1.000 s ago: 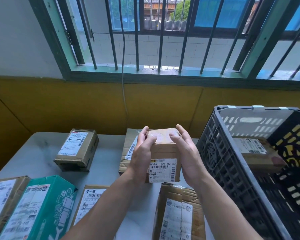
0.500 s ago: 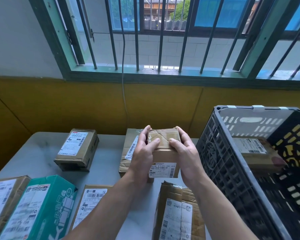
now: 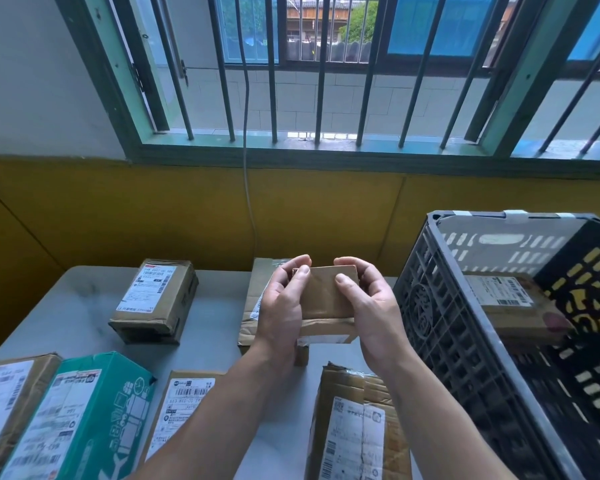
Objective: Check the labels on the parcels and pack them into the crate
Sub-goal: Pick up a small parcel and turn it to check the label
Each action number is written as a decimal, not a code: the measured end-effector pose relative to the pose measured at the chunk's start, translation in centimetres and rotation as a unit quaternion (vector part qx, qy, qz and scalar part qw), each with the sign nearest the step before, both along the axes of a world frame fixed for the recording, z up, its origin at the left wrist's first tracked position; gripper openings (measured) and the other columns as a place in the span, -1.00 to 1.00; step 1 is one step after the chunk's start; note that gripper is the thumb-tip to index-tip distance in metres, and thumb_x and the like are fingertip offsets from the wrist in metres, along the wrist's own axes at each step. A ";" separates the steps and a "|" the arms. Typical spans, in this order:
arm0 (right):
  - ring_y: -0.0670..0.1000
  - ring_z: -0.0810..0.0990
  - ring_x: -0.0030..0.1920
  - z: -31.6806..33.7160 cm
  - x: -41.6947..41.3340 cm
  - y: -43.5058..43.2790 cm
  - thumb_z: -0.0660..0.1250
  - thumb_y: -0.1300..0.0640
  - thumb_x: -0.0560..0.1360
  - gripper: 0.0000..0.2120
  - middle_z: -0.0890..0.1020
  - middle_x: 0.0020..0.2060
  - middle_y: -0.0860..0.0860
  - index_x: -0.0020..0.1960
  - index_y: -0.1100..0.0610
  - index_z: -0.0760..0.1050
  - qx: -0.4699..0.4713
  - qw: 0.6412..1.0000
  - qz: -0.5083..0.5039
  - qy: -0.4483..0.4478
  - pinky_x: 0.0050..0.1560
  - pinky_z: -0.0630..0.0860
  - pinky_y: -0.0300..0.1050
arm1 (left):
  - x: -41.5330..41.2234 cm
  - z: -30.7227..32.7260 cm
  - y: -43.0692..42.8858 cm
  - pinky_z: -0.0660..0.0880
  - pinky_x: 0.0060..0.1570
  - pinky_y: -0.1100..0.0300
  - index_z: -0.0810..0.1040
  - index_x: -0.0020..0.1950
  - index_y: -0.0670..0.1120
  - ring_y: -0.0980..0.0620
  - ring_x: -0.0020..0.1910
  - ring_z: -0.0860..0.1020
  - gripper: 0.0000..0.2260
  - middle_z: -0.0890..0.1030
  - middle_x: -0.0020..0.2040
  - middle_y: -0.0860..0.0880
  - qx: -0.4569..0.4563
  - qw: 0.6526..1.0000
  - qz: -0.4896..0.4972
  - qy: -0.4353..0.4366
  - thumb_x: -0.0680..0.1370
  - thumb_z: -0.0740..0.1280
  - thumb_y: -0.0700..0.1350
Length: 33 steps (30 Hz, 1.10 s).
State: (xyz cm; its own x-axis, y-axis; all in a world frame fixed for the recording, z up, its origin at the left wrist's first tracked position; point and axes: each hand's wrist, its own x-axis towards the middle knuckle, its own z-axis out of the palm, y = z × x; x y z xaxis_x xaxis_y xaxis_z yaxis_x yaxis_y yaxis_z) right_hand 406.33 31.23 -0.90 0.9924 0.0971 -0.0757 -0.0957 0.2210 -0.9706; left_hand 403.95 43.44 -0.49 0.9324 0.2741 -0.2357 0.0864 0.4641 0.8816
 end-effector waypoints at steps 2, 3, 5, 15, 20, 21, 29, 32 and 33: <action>-0.09 0.61 -0.16 -0.1 -0.1 0.1 0.32 0.26 0.60 -0.81 0.66 -0.14 -0.07 0.17 0.06 0.57 -0.001 1.000 -0.002 -0.004 -0.25 0.60 -0.15 | 0.1 -0.1 0.0 0.56 0.13 -0.30 0.65 0.09 -0.02 -0.18 0.00 0.61 -0.89 0.65 0.07 -0.22 0.023 1.000 0.011 -0.002 0.67 0.32 -0.12; -0.09 0.60 -0.15 -0.1 -0.1 0.1 0.32 0.24 0.60 -0.81 0.65 -0.13 -0.06 0.17 0.06 0.58 -0.002 1.000 -0.003 -0.003 -0.24 0.60 -0.13 | 0.0 -0.1 -0.1 0.55 0.14 -0.33 0.65 0.07 -0.02 -0.19 0.00 0.60 -0.89 0.65 0.06 -0.22 0.028 1.000 0.014 -0.001 0.67 0.32 -0.12; -0.06 0.59 -0.12 0.0 0.0 0.2 0.34 0.18 0.61 -0.84 0.64 -0.09 -0.04 0.16 0.02 0.59 -0.008 1.000 -0.007 -0.003 -0.16 0.59 -0.07 | -0.1 0.0 -0.1 0.53 0.16 -0.38 0.67 0.05 -0.03 -0.20 0.01 0.60 -0.88 0.65 0.09 -0.28 0.028 0.999 0.017 0.000 0.66 0.32 -0.12; -0.11 0.62 -0.11 -0.3 0.3 0.1 0.34 0.16 0.62 -0.85 0.71 -0.09 -0.18 -0.04 -0.06 0.63 0.014 0.997 -0.060 -0.036 -0.12 0.62 -0.10 | -1.3 0.0 1.2 0.62 0.03 0.14 0.61 0.29 -0.01 0.04 0.09 0.65 -0.63 0.69 0.15 -0.06 0.053 0.996 -0.059 -0.046 0.49 0.34 -0.04; -0.19 0.64 -0.23 -0.2 0.6 0.1 0.34 0.15 0.62 -0.89 0.70 -0.20 -0.18 0.01 -0.03 0.61 0.022 0.996 -0.080 -0.032 -0.32 0.59 -0.20 | -2.2 -0.8 1.2 0.56 0.21 0.25 0.50 0.39 0.04 0.13 0.29 0.59 -0.49 0.63 0.33 -0.02 0.113 0.984 -0.107 -0.087 0.46 0.31 -0.27; -0.21 0.63 -0.24 -0.2 0.5 0.2 0.34 0.15 0.62 -0.90 0.69 -0.22 -0.19 0.01 -0.02 0.61 0.022 0.996 -0.079 -0.033 -0.33 0.58 -0.22 | -2.2 -0.7 1.1 0.56 0.19 0.27 0.49 0.39 0.02 0.16 0.28 0.60 -0.50 0.62 0.34 -0.03 0.118 0.983 -0.104 -0.094 0.50 0.31 -0.34; -0.18 0.62 -0.16 -0.1 0.4 0.1 0.35 0.17 0.61 -0.85 0.71 -0.13 -0.20 -0.04 -0.05 0.63 0.025 0.997 -0.066 -0.044 -0.16 0.61 -0.13 | -1.1 -0.6 1.0 0.58 0.08 0.24 0.51 0.42 0.01 0.13 0.23 0.62 -0.63 0.62 0.34 -0.03 0.065 0.993 -0.090 -0.039 0.61 0.34 -0.04; -0.24 0.63 -0.14 0.1 0.0 0.3 0.35 0.25 0.60 -0.85 0.72 -0.05 -0.23 -0.03 0.03 0.63 0.029 0.997 -0.037 -0.056 -0.21 0.58 -0.28 | -0.7 0.0 0.7 0.65 0.06 -0.03 0.57 0.33 -0.14 -0.10 0.11 0.67 -0.54 0.66 0.18 -0.23 0.022 0.994 -0.108 0.011 0.65 0.25 0.19; -0.25 0.63 -0.13 0.1 -0.1 0.3 0.35 0.27 0.59 -0.84 0.72 -0.02 -0.22 -0.05 0.05 0.63 0.034 0.998 -0.030 -0.054 -0.23 0.56 -0.31 | -0.6 0.0 0.6 0.63 0.14 -0.14 0.58 0.32 -0.13 -0.18 0.11 0.66 -0.55 0.65 0.17 -0.28 0.020 0.995 -0.101 0.016 0.64 0.27 0.19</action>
